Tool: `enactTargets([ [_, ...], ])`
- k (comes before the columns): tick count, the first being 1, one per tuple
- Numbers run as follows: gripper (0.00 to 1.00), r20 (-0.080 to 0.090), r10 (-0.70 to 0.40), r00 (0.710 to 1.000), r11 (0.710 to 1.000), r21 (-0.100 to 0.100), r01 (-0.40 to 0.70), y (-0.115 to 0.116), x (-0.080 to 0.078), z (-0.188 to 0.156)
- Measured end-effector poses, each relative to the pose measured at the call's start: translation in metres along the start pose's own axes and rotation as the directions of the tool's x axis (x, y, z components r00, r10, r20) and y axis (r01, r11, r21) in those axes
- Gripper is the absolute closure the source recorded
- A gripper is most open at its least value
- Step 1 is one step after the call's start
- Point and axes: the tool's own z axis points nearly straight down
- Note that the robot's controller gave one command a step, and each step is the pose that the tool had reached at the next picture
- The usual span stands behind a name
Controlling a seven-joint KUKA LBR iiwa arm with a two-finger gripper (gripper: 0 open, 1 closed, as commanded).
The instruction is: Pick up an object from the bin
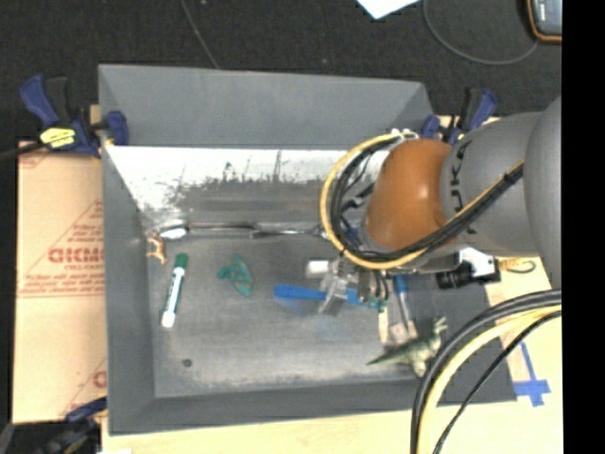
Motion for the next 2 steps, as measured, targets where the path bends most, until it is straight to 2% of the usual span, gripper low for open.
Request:
enactTargets([
  [2,1.00,0.007,-0.001,1.000,1.000,-0.002,0.001,0.0000,-0.0020,-0.0282],
])
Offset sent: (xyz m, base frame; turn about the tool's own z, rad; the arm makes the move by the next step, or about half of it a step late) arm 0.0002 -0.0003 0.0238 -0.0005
